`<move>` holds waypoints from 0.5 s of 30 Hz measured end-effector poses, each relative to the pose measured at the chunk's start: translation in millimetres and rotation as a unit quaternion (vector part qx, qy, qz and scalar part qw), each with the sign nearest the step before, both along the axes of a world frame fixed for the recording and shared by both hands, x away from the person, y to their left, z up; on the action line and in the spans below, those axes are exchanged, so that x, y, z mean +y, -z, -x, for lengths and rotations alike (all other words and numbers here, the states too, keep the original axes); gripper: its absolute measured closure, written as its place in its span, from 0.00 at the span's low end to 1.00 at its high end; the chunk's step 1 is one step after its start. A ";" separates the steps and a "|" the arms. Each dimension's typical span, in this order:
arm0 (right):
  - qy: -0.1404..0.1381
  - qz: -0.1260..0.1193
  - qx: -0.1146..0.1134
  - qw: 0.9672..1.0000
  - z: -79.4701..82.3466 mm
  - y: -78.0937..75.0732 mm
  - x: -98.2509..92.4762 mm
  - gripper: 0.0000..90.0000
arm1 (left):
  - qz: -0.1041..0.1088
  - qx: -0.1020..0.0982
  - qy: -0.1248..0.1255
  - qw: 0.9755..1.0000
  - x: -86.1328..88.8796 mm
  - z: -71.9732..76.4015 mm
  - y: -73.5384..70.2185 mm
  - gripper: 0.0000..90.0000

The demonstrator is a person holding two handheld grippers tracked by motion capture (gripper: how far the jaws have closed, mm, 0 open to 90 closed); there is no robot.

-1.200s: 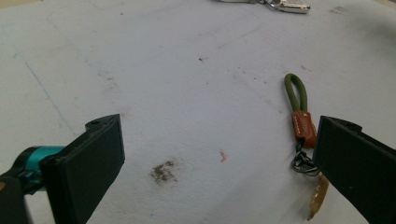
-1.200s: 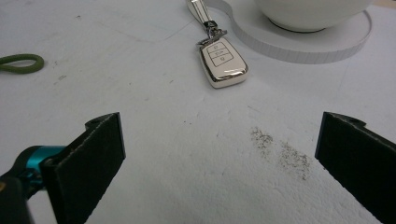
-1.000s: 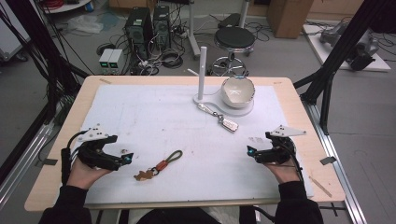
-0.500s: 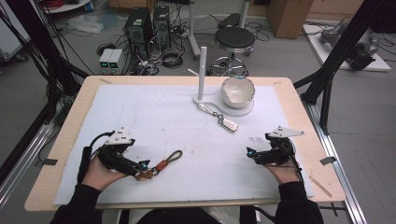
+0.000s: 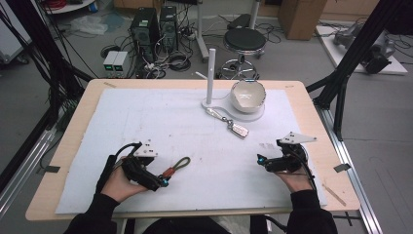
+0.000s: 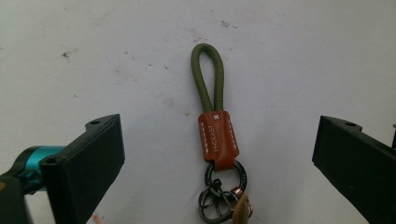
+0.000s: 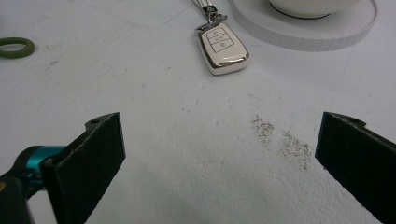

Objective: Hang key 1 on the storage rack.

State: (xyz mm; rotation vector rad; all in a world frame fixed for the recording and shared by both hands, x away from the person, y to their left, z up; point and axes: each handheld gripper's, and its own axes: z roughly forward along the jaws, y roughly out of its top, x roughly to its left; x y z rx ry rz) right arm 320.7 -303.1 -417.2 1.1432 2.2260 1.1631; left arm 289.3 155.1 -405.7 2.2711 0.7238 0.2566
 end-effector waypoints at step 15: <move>-0.002 0.002 0.004 1.000 0.0 0.7 0.8 0.01 | -0.038 0.025 0.005 0.999 -24.9 -2.5 16.6 0.10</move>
